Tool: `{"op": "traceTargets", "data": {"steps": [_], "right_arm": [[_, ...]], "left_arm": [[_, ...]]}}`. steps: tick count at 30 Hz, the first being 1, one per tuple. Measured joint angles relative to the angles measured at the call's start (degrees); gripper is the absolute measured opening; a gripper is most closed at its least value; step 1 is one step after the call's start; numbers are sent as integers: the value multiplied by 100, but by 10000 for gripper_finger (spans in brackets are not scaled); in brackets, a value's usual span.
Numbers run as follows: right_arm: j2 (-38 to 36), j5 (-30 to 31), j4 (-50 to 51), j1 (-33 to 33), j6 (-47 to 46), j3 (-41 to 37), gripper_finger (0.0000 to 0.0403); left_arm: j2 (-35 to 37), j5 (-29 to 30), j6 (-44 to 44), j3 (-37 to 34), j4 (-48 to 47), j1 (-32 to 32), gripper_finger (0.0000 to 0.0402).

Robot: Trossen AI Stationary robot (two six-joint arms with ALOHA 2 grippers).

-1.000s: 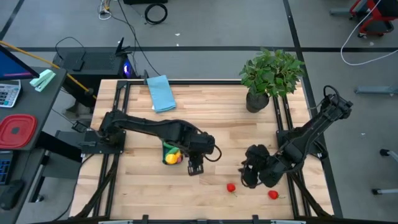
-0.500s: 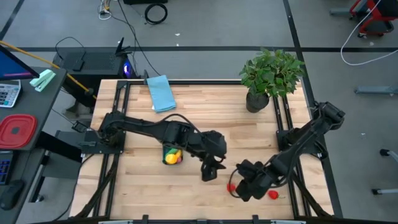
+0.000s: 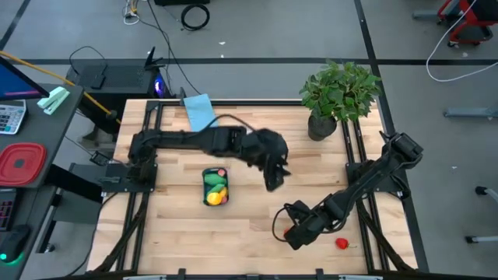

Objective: Pick and placing Produce into tupperware
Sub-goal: Put the left strawberry into the blue bin

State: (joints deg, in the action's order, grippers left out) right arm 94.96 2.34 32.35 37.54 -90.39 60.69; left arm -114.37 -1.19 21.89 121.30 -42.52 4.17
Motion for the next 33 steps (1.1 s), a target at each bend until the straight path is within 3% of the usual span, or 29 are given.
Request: {"op": "traceTargets", "data": {"steps": [9,18,22,29,33], "right_arm": [[190,-273,-71,-107,-111,0,180],[190,-347,-121,-507,-53,0,184],[182,-582,-118,-594,515,0,190],[93,-518,-115,-599,992,2,190],[59,-154,-113,-632,1139,2,190]], "left_arm": [[0,-147,-435,-54,-2073,-578,165],[2,-160,-1063,-96,-2062,-567,159],[2,-150,-1119,-96,-2038,-567,160],[2,-151,-812,-96,-1956,-567,162],[2,-152,-289,-96,-1740,-558,162]]}}
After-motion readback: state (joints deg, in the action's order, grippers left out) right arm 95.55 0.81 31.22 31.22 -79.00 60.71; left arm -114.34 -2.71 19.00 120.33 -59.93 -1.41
